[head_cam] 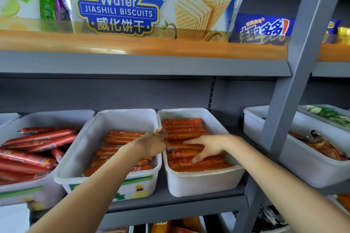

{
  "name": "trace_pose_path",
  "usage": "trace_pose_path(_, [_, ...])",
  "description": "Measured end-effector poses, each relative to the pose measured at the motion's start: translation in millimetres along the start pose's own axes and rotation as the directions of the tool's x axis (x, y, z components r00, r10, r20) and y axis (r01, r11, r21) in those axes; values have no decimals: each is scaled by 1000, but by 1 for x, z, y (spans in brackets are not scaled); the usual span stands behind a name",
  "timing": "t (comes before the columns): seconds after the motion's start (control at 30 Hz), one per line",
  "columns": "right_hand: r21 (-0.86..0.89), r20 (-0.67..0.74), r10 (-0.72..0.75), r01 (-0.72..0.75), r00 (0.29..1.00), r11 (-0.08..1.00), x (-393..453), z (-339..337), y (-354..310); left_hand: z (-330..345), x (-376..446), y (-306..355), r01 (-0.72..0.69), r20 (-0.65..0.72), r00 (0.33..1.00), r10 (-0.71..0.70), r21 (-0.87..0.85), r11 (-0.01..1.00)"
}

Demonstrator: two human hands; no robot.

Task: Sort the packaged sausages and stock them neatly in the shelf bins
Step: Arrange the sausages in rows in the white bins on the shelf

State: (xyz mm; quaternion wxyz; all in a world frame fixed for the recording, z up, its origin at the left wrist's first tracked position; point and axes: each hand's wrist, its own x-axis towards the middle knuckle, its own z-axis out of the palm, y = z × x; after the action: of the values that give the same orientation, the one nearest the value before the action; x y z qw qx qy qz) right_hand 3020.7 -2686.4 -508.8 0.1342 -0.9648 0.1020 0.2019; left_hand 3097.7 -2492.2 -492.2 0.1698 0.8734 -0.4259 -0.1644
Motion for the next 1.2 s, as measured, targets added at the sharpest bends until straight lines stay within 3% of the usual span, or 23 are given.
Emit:
trace_pose_path(0.1, [24,-32,-27,28,999,999,7,0,9,0,0,1,2,-5,1000,-1,34,999])
trace_pose_path(0.17, [14,-145,-24,27,989,1000,10,3,15,2,1,0,3,3,1000,-3,33,999])
trace_pose_path(0.27, [-163,-353,-55,-3,934,987,14,4,10,3,5,-4,-6,0,1000,6,-18,1000])
trace_pose_path(0.33, [-223,-397,-44,-50,917,973,18,4,4,5,5,-4,18,-12,1000,-19,-12,1000])
trace_pose_path(0.43, [-131,-298,17,-58,954,990,22,5,2,5,6,-5,27,-19,999,-28,-38,999])
trace_pose_path(0.63, [-111,-148,124,-141,981,984,26,17,14,4,5,-6,-13,-2,1000,13,-36,999])
trace_pose_path(0.83, [-112,-153,110,-128,982,985,25,13,7,2,5,-4,-39,-13,999,39,47,998])
trace_pose_path(0.93, [29,-208,181,-179,961,983,30,14,3,2,3,-1,-47,-5,999,47,63,997])
trace_pose_path(1.03, [45,-212,256,-252,943,967,39,14,0,3,5,-3,-56,-11,998,57,61,997])
trace_pose_path(1.2, [85,-257,154,-136,954,987,26,11,1,9,11,-10,-3,-85,996,2,-14,1000])
